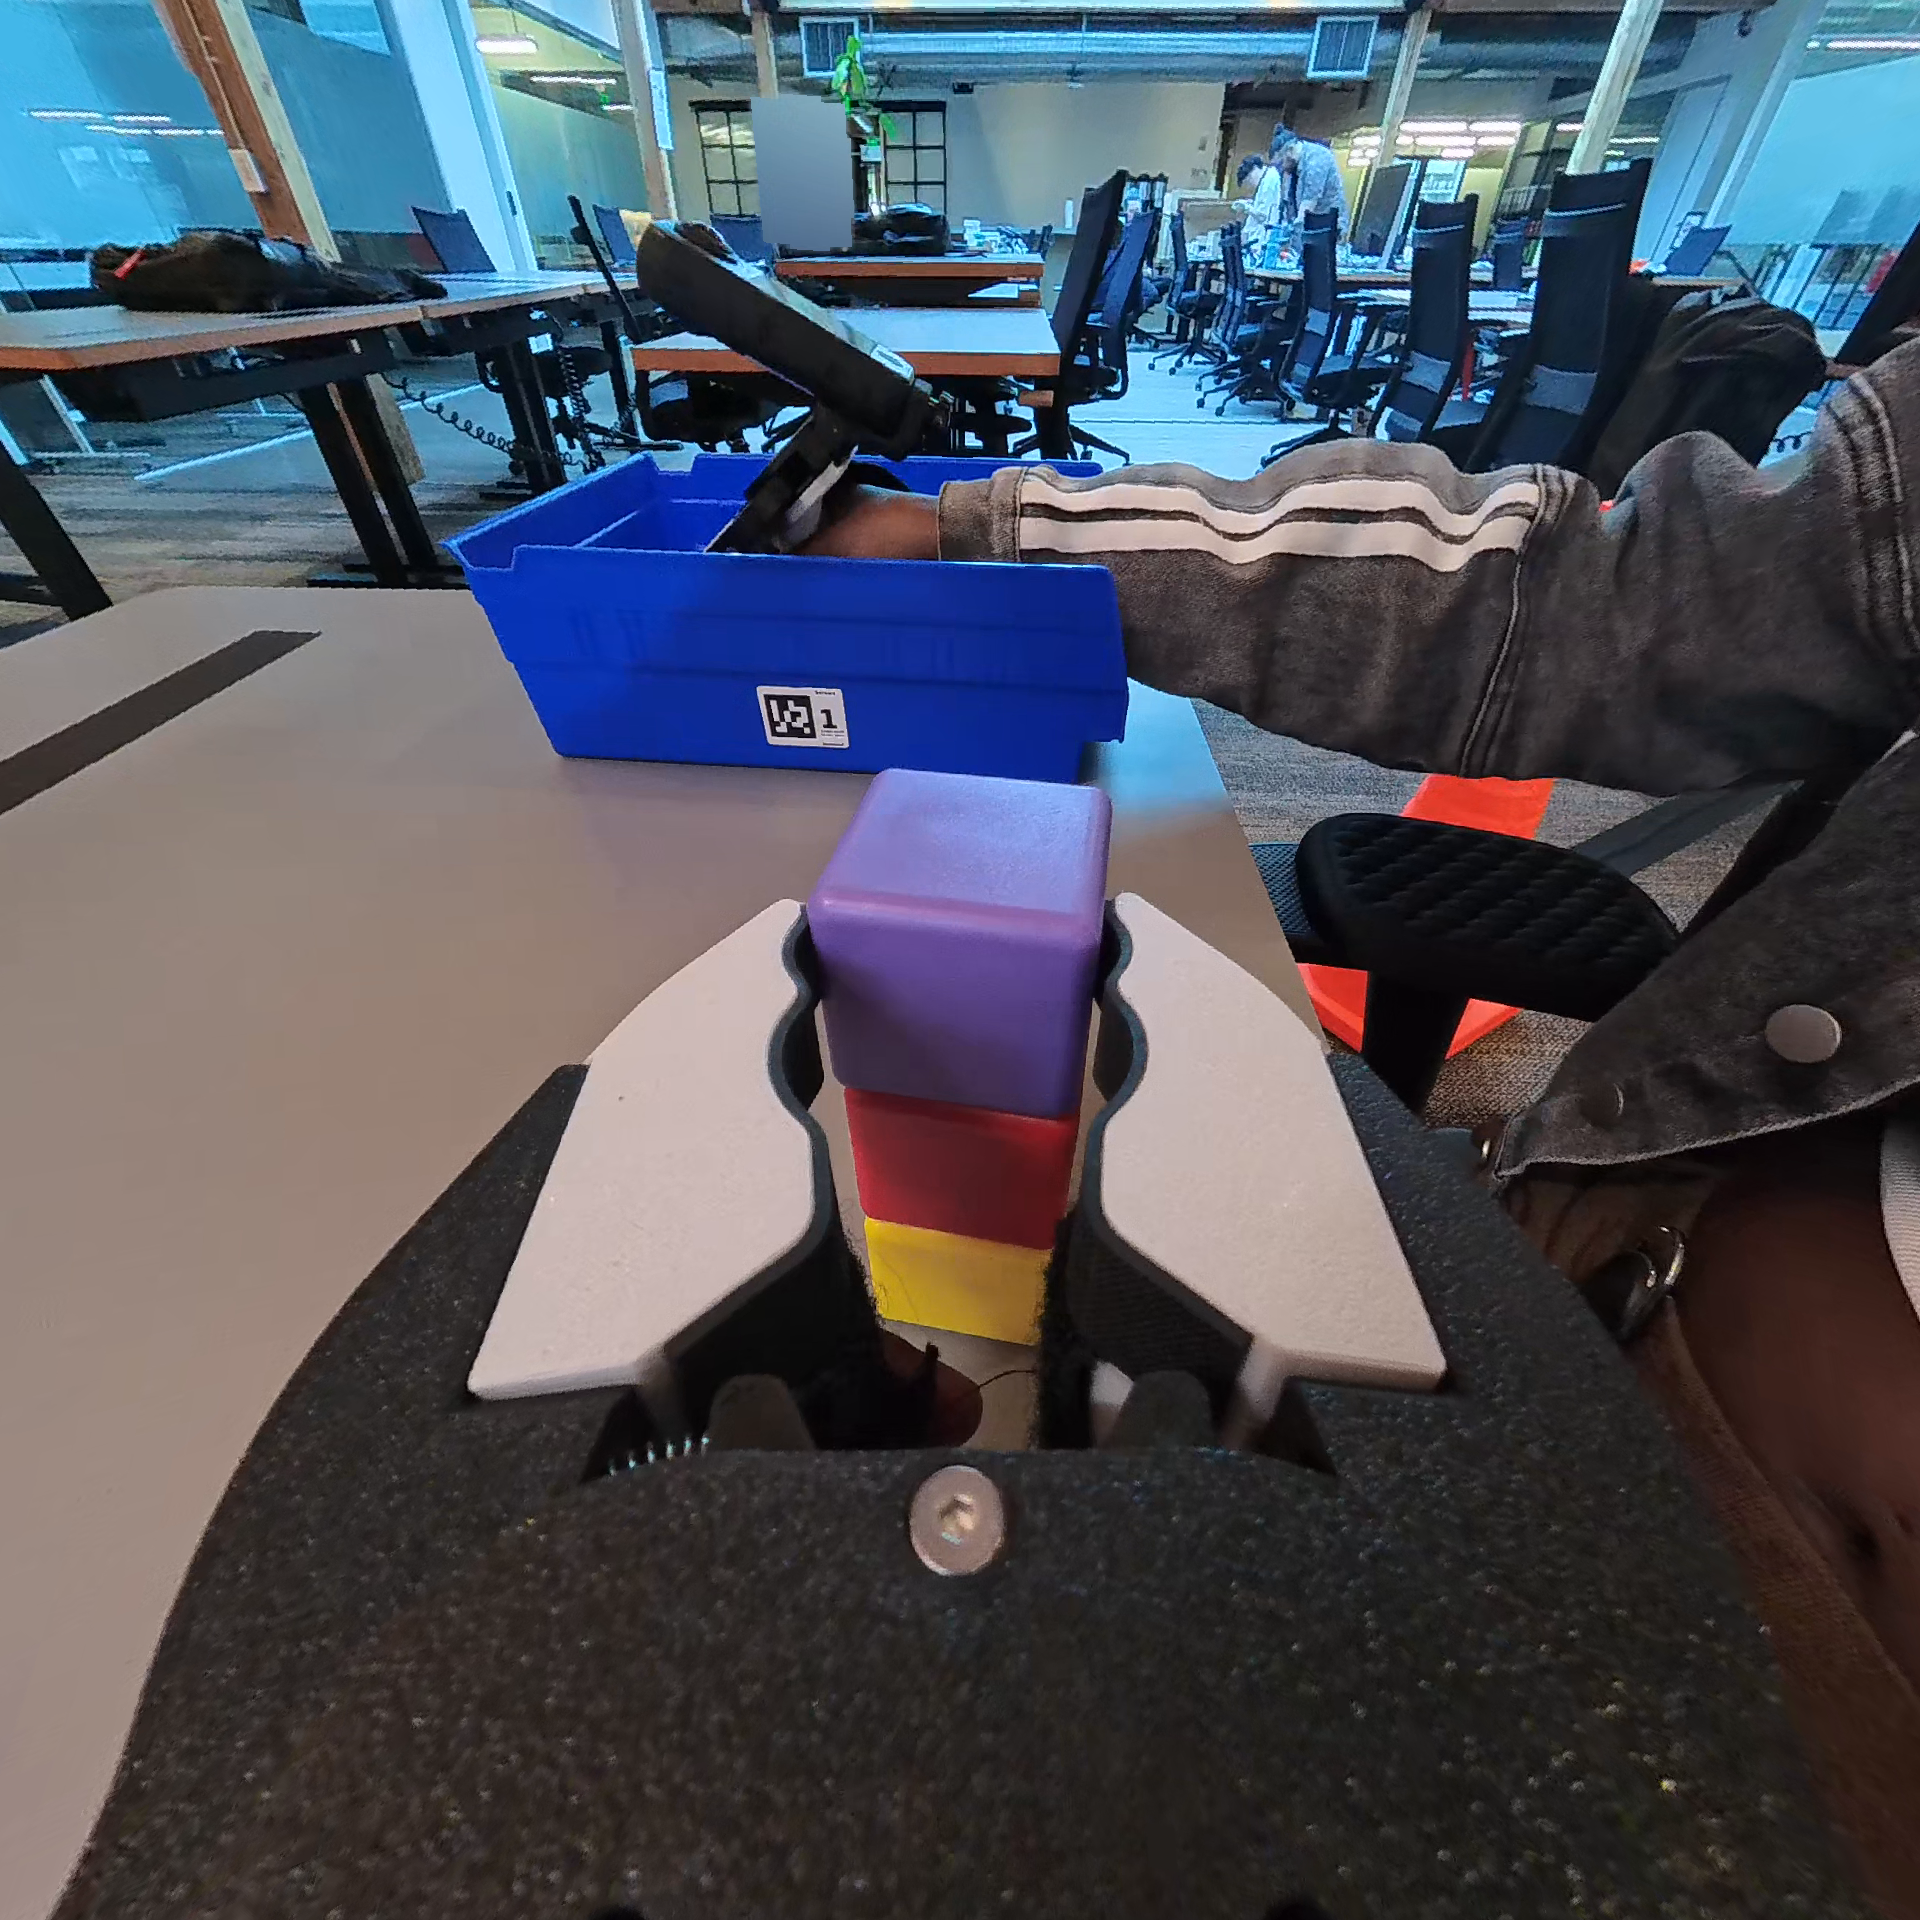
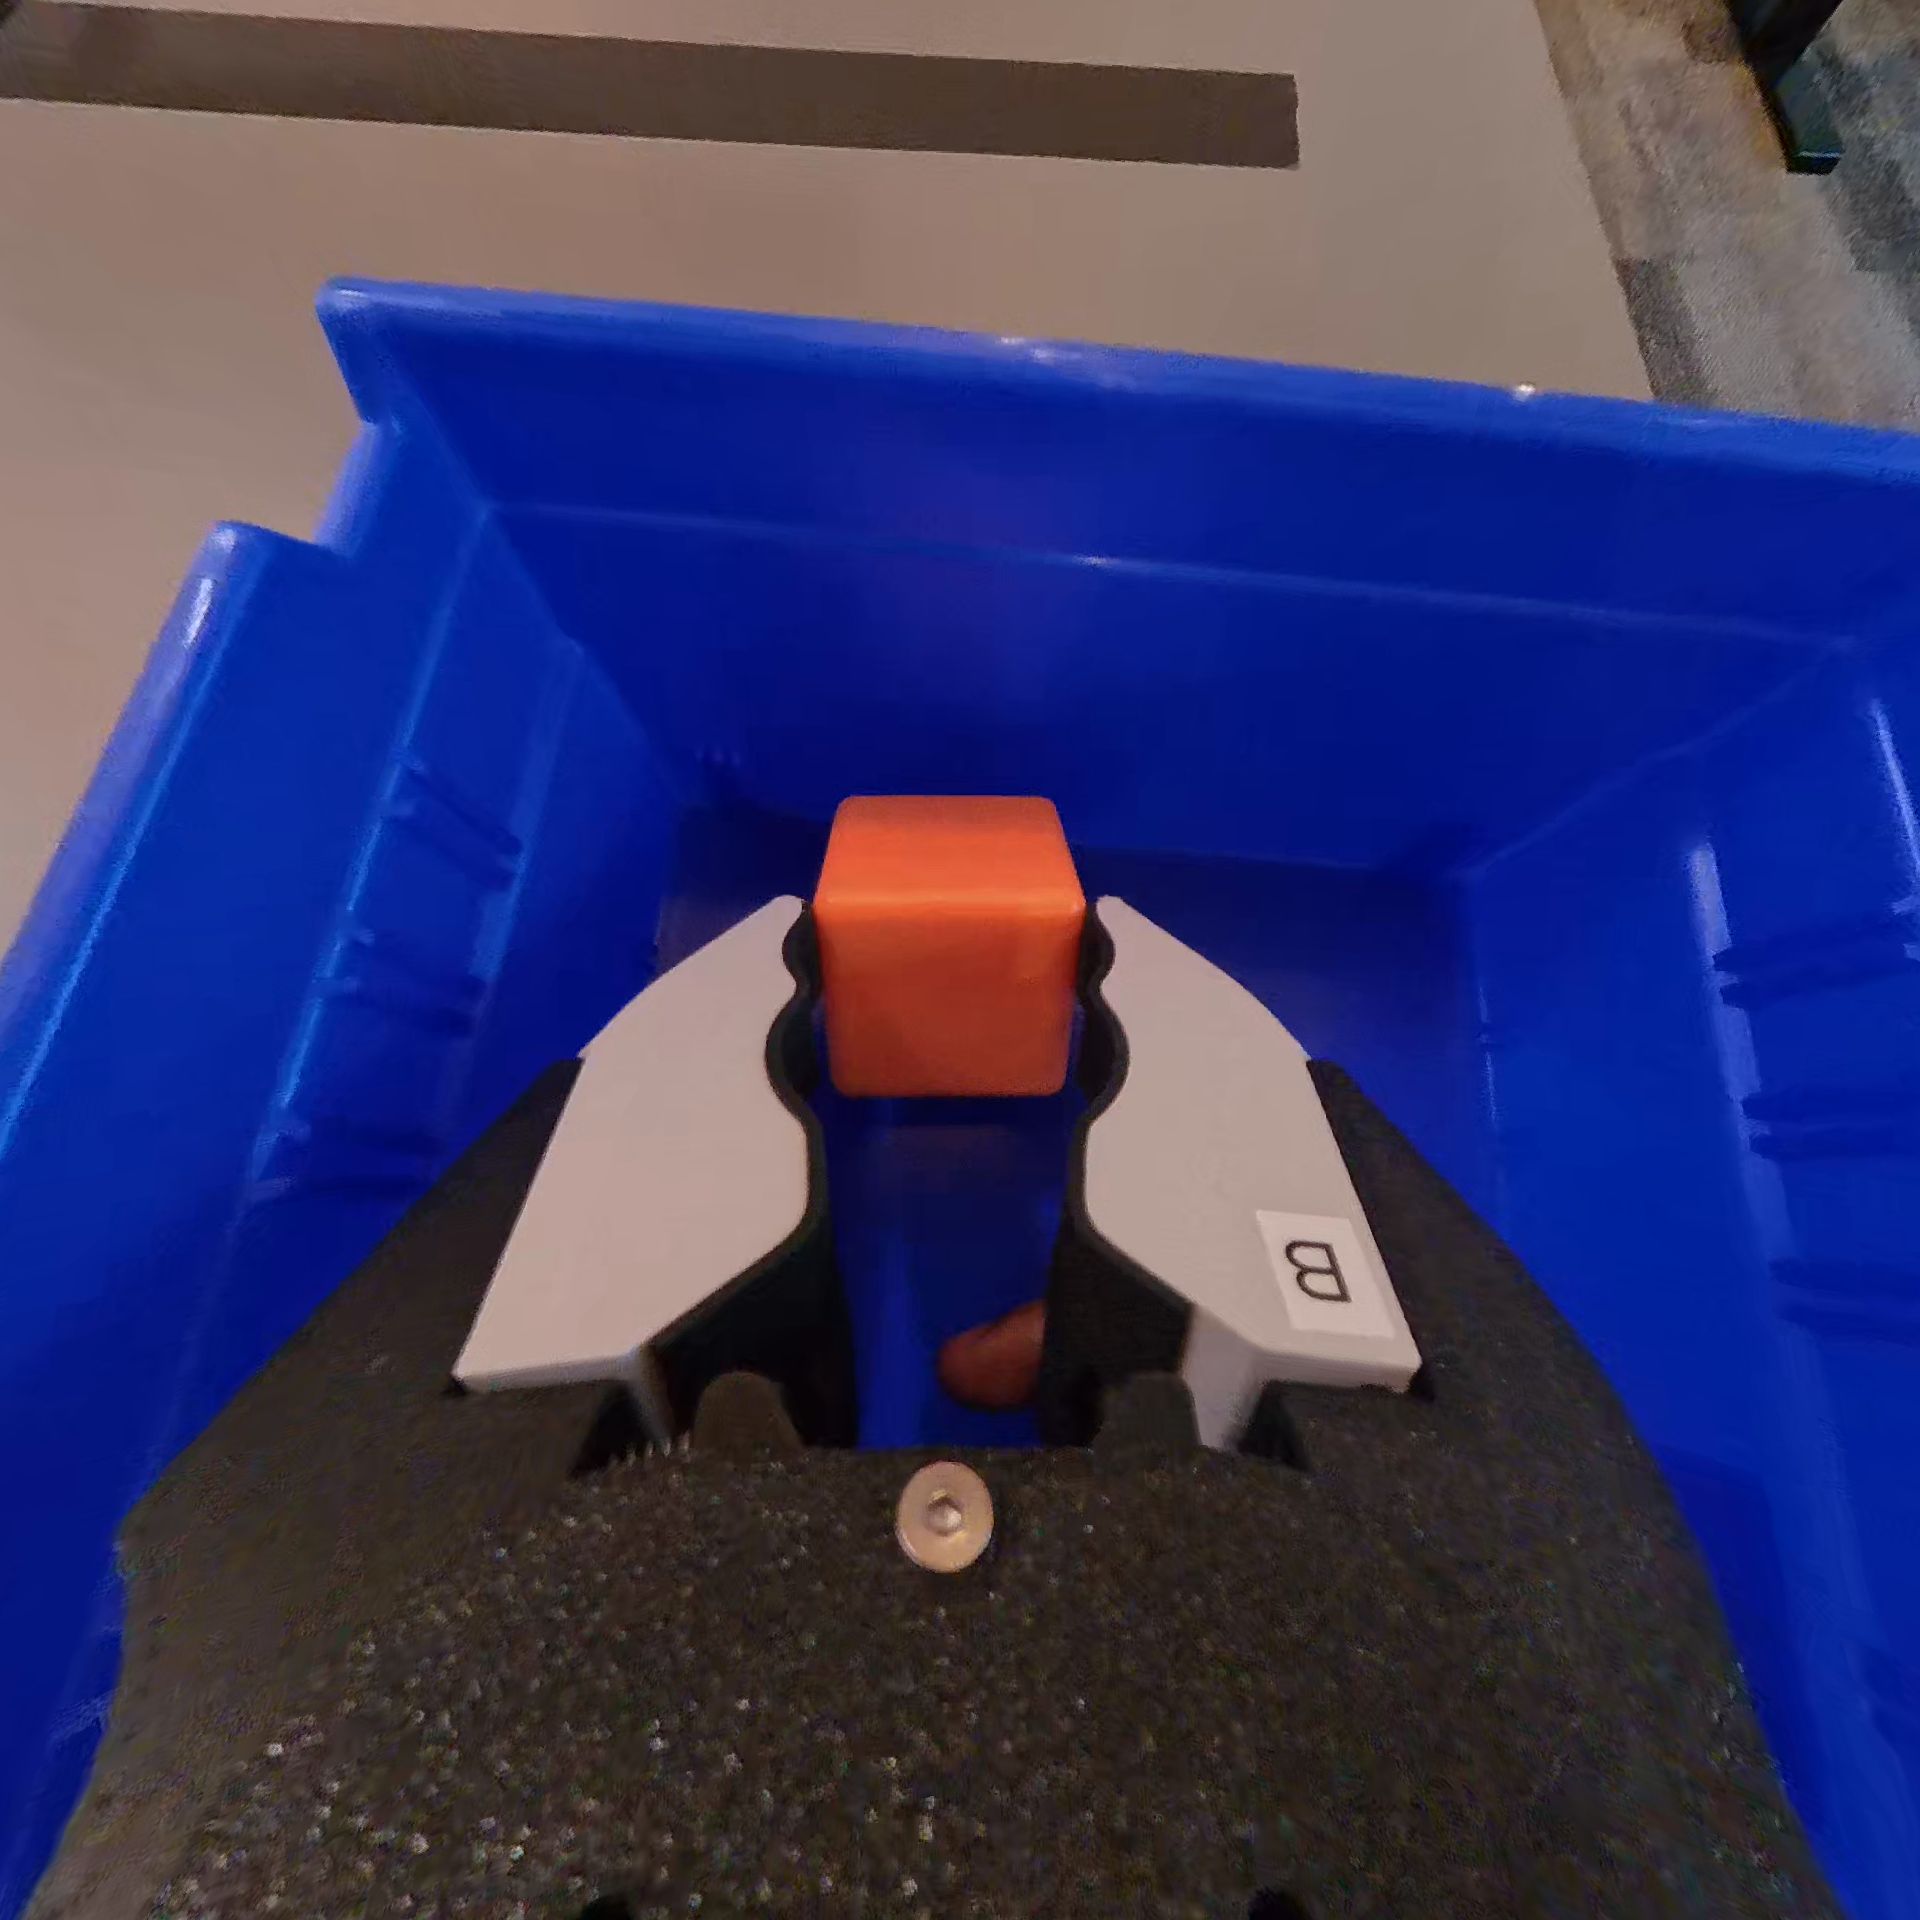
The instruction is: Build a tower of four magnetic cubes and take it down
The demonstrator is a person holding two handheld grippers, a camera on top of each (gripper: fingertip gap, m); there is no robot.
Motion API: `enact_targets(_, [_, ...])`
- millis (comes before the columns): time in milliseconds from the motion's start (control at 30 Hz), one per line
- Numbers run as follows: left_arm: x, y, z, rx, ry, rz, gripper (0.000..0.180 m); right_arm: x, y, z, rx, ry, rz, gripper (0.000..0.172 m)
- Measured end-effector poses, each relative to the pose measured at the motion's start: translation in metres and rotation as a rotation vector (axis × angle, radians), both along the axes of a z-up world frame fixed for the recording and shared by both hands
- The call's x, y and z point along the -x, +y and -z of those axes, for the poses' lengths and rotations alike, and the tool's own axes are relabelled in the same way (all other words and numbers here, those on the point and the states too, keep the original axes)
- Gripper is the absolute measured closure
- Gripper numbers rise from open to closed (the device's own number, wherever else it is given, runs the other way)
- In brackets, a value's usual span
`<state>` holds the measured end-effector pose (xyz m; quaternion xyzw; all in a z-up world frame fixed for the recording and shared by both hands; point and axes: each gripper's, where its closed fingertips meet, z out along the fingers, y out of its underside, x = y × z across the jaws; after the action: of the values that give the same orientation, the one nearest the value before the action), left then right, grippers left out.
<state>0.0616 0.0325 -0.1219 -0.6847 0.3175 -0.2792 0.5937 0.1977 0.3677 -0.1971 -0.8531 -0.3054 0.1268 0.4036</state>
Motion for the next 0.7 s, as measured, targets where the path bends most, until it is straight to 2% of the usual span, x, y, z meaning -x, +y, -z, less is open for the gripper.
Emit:
enact_targets(200, [0.0,0.0,0.0,0.001,-0.001,-0.002,0.13,-0.005,-0.007,0.01,0.076,-0.032,0.009,0.122])
enact_targets(333, [0.0,0.0,0.0,0.005,0.002,-0.002,0.13,-0.008,-0.013,0.021,0.138,-0.075,0.003,0.11])
enact_targets(433, [0.0,0.0,0.001,0.007,0.012,-0.001,0.13,-0.007,-0.012,0.016,0.131,-0.06,0.0,0.096])
enact_targets(500, [0.0,-0.001,0.002,-0.005,0.037,0.003,0.127,-0.007,-0.008,0.0,0.079,-0.009,0.011,0.087])
enact_targets(567, [0.001,-0.001,0.004,-0.006,0.063,-0.005,0.102,-0.007,-0.005,-0.03,-0.008,0.105,0.025,0.084])
enact_targets(633, [0.002,-0.001,0.003,-0.007,0.056,-0.006,0.083,-0.008,-0.008,-0.071,-0.107,0.25,0.029,0.082])
enact_targets(700, [0.001,-0.002,0.006,0.002,0.06,0.01,0.074,-0.007,-0.023,-0.118,-0.214,0.389,-0.012,0.078])
